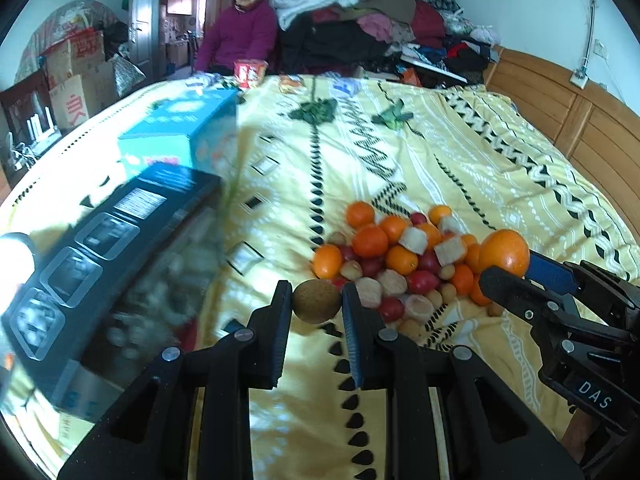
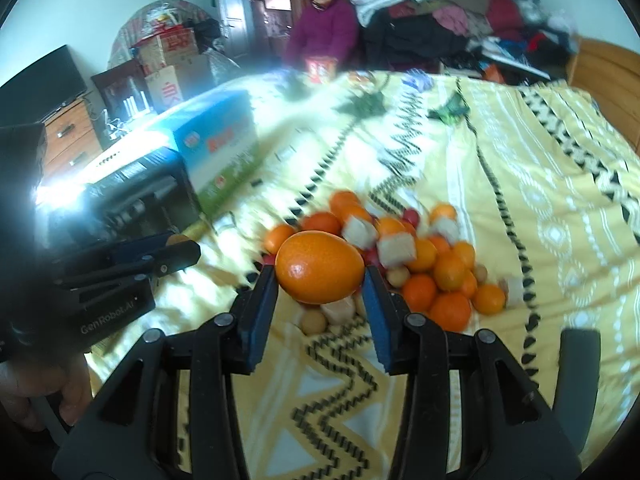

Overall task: Organize fruits
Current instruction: 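Carry the kiwi and the mandarin over to the steel basin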

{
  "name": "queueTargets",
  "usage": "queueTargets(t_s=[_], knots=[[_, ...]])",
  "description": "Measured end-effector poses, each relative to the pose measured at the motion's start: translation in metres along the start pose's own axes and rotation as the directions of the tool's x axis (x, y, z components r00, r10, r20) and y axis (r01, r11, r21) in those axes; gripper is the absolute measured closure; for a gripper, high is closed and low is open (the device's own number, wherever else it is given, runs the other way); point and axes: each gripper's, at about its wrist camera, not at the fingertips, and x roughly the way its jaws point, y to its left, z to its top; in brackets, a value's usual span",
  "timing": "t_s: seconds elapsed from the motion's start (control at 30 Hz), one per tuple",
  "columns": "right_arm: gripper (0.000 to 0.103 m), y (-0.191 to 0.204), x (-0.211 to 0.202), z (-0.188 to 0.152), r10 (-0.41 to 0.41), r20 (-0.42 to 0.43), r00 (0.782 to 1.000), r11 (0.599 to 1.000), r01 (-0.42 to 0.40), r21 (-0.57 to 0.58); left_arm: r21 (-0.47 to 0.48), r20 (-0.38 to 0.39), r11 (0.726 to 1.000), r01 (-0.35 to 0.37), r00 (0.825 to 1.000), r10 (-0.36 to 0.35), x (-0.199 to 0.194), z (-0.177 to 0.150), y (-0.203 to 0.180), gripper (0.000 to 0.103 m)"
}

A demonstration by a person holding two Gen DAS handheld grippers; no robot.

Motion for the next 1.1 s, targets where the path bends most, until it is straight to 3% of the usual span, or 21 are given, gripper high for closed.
queueTargets(t_s=[0.13,0.27,0.6,0.83,1.1], knots=[[0.059,0.029,-0.002,0.021,0.045,0.031,0.999,0.998,-0.044,-0.044,-0.03,0.05,0.997,-0.071,0.996,0.073,-0.028,0.01,0.032,0.078],[0.059,0.074,-0.002,0.044,0.115,0.052,0.992,0.988,-0.109,-0.106,-0.089,0.088,0.981,-0.173,0.98,0.18,-0.059,0.015,0.08,0.078],[0.059,0.229,0.01,0.082,0.347,0.002,0.938,0.897,-0.331,-0.293,-0.304,0.052,0.875,-0.377,0.91,0.411,-0.117,-0.008,0.231,0.078],[0.059,0.31,0.037,0.077,0.437,-0.122,0.891,0.827,-0.451,-0.336,-0.383,-0.028,0.816,-0.434,0.888,0.459,-0.12,-0.036,0.294,0.078],[0.059,0.347,0.066,0.069,0.434,-0.216,0.875,0.818,-0.483,-0.312,-0.438,-0.12,0.772,-0.461,0.881,0.458,-0.111,-0.067,0.333,0.078]])
